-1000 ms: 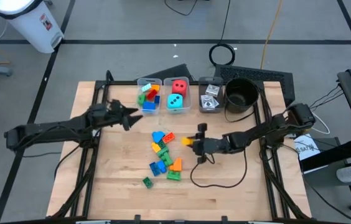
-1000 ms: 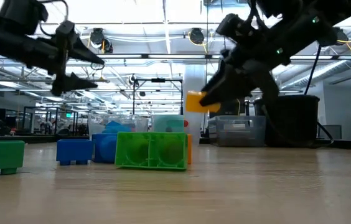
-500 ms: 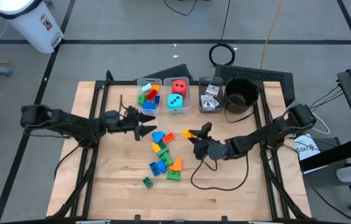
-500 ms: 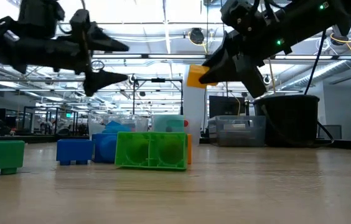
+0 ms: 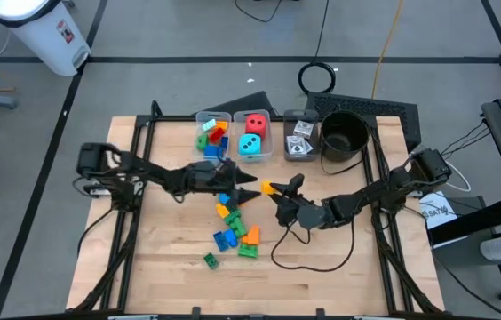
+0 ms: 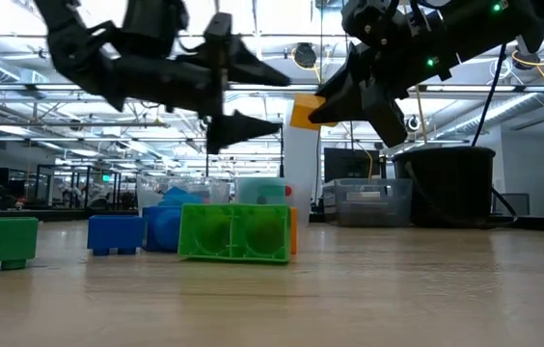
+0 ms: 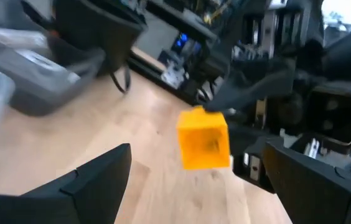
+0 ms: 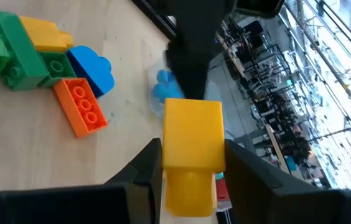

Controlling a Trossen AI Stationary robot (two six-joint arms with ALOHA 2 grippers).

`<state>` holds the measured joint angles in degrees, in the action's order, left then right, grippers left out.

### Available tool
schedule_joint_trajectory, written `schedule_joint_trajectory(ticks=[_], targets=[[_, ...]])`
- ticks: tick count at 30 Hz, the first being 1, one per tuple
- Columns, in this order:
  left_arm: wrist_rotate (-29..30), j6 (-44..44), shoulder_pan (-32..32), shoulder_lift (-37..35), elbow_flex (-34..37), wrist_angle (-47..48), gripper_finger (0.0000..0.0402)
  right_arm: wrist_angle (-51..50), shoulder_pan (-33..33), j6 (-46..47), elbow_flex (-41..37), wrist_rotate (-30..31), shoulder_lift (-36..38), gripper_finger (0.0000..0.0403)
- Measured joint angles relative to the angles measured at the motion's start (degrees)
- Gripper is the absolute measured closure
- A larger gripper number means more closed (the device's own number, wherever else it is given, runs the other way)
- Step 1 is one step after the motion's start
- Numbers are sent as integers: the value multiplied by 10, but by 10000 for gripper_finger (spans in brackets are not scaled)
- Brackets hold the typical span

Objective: Pick & Place Toys
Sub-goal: Put the yellow game piece into the left transparent bin

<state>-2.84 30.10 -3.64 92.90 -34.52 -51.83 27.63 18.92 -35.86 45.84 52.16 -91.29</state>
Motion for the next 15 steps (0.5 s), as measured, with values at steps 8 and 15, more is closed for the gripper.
schedule_joint_trajectory(ticks=[8,15], targets=[[-21,1,18,90,-97,25,34,3,7,-9,0,3,0,295],[-21,4,19,116,-132,43,55,8,7,-9,0,2,0,294]])
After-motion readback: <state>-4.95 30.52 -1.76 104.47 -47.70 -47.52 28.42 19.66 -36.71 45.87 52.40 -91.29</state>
